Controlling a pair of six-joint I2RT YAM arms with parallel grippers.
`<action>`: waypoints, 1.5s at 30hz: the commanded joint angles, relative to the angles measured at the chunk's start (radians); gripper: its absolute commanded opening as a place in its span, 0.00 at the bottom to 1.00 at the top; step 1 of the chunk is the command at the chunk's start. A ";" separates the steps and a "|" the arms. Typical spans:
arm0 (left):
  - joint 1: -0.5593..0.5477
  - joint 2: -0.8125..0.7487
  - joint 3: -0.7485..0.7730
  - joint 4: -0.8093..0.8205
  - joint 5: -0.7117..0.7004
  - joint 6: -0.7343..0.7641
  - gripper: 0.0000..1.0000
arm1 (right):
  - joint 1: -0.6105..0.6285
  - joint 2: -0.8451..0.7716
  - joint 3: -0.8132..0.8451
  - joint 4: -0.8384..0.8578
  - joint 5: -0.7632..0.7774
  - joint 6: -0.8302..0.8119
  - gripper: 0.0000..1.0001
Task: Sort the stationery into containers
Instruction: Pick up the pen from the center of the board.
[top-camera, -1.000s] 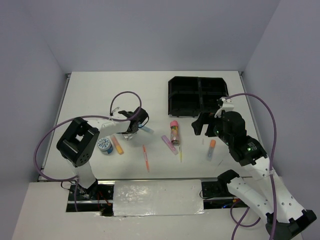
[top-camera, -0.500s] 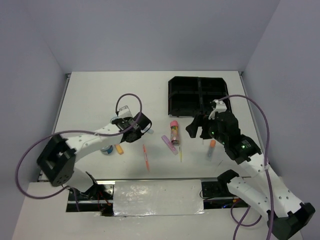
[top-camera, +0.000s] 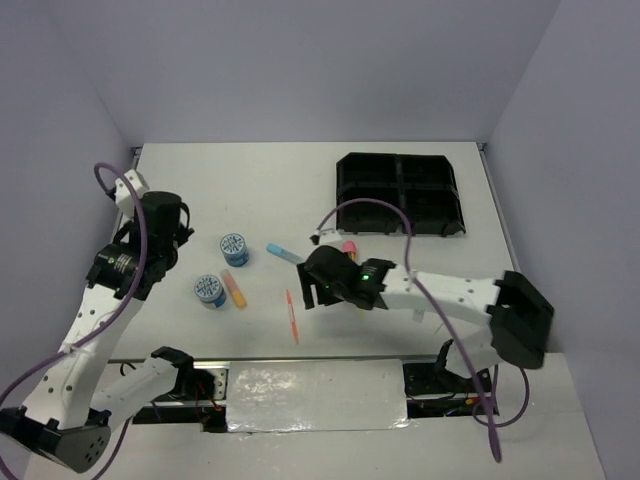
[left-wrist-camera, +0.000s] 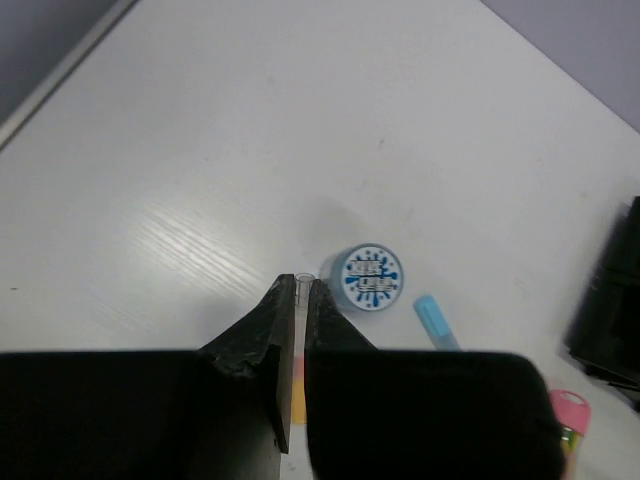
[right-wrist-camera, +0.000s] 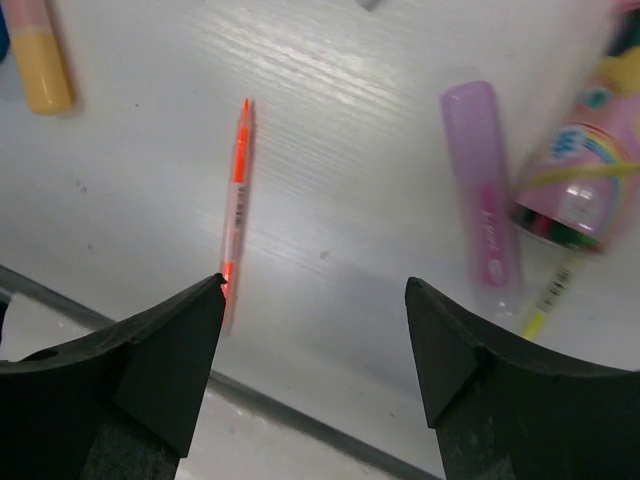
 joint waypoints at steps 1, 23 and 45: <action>0.078 -0.039 -0.015 -0.029 0.030 0.179 0.00 | 0.059 0.158 0.128 0.057 0.065 0.033 0.79; 0.088 -0.197 -0.162 0.088 0.046 0.239 0.00 | 0.173 0.544 0.317 -0.029 0.092 0.041 0.49; 0.085 -0.300 -0.490 0.734 0.910 -0.026 0.00 | 0.166 -0.061 -0.145 0.448 -0.052 0.075 0.00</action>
